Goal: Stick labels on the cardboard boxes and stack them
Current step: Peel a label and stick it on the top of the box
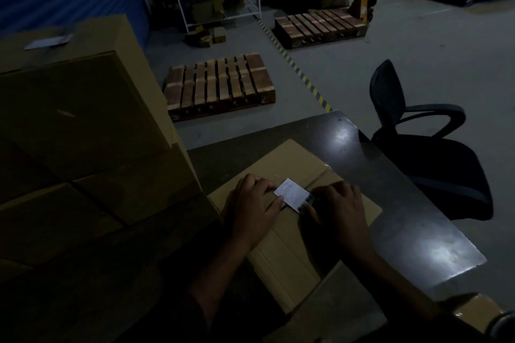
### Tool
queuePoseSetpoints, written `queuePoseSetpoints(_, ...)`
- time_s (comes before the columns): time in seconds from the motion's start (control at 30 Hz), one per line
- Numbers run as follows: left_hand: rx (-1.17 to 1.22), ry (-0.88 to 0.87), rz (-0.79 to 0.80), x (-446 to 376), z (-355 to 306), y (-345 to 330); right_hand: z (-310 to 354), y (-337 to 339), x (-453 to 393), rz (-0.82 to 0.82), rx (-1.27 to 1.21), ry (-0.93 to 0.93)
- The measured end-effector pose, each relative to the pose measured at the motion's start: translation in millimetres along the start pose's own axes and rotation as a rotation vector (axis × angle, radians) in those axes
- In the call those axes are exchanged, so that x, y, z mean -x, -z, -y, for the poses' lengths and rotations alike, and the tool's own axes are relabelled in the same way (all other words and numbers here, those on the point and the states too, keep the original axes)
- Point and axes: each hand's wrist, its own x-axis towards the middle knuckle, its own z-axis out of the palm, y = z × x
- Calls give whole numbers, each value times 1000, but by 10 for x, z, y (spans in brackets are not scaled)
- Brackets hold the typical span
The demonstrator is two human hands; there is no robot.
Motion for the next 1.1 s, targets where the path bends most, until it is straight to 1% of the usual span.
queuePoseSetpoints(0.17, 21, 13, -7, 0, -7, -11, -11, 12, -19, 31, -5, -27)
queuePoseSetpoints(0.57, -10, 16, -3, 10, -12, -1, 83, 43, -103, 26, -33, -88)
queuePoseSetpoints(0.97, -23, 25, 5, 18, -19, 6, 53, 73, -199, 97, -79, -118)
queuePoseSetpoints(1.1, -24, 24, 10, 14, -25, 17, 90, 141, -239, 131, -134, -123)
